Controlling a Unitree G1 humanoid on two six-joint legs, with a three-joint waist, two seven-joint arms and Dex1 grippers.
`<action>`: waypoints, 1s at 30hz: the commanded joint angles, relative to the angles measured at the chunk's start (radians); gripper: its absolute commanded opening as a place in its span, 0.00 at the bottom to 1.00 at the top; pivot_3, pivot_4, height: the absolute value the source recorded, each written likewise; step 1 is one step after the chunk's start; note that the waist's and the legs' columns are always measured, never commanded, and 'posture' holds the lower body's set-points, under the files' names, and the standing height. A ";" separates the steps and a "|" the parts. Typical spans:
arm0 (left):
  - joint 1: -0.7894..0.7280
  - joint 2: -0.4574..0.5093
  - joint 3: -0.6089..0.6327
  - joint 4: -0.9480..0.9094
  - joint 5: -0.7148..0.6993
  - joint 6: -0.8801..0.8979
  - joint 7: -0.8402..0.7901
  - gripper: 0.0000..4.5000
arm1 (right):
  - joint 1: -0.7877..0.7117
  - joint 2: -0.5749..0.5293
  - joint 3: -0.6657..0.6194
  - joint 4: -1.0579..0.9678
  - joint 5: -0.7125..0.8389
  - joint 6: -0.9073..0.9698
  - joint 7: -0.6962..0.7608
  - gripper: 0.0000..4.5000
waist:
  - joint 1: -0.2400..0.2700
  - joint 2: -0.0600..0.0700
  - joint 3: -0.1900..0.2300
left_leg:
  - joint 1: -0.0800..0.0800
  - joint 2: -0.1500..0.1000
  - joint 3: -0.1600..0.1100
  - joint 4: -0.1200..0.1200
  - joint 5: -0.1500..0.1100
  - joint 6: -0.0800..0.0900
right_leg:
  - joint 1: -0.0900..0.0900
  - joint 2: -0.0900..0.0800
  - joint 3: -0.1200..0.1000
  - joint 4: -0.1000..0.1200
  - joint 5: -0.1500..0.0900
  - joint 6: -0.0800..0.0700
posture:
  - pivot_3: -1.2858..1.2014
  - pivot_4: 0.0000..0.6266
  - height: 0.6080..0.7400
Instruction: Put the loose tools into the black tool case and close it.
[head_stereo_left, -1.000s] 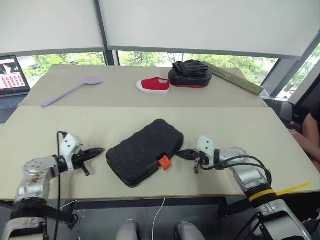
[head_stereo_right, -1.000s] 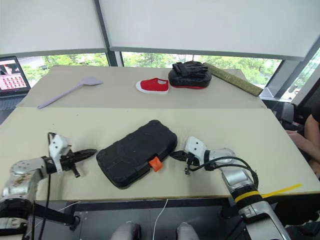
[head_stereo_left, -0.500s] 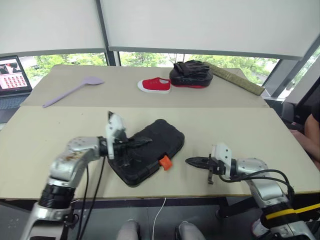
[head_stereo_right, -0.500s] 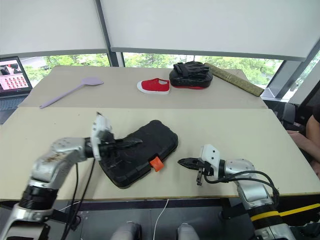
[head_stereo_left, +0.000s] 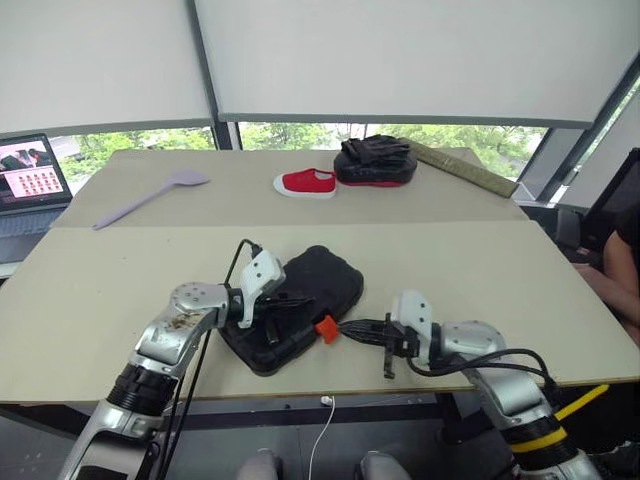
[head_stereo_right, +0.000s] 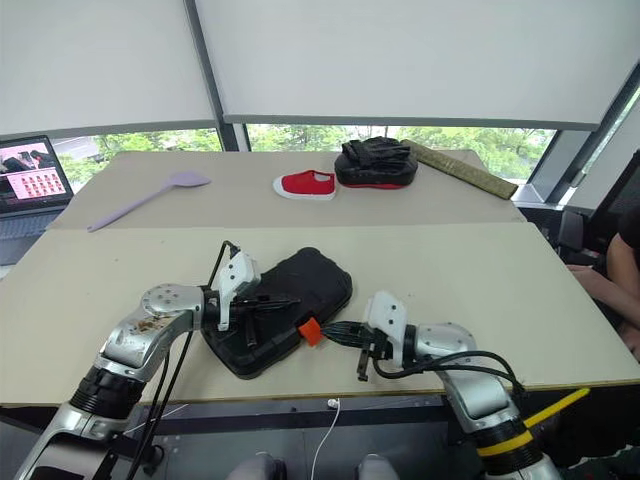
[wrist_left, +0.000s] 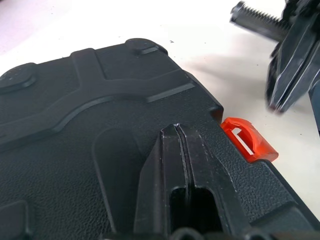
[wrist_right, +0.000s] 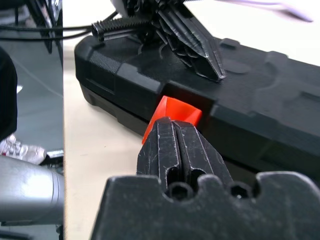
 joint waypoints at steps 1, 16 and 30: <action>0.054 0.010 -0.037 0.079 0.042 0.040 0.002 0.00 | -0.031 0.023 0.021 0.078 -0.045 -0.027 -0.018 0.02 | -0.001 0.000 -0.001 | 0.000 0.000 0.000 0.000 0.001 0.001 | 0.000 0.000 0.000 0.000 0.000 0.000 | 0.52 0.24 1.00; 0.073 -0.015 -0.016 0.093 0.048 0.029 0.029 0.00 | -0.096 0.080 0.015 0.137 -0.045 -0.040 0.018 0.02 | -0.004 0.000 -0.001 | 0.002 -0.001 0.000 -0.007 0.002 0.004 | -0.001 0.000 0.000 0.000 -0.001 0.000 | 0.52 0.24 1.00; 0.087 -0.009 -0.029 0.103 0.051 0.028 0.006 0.00 | -0.023 -0.034 -0.001 -0.020 -0.016 0.098 0.043 0.02 | -0.002 0.001 -0.003 | 0.005 -0.002 0.000 -0.011 -0.001 -0.001 | 0.000 -0.003 0.000 -0.003 -0.004 -0.002 | 0.52 0.24 1.00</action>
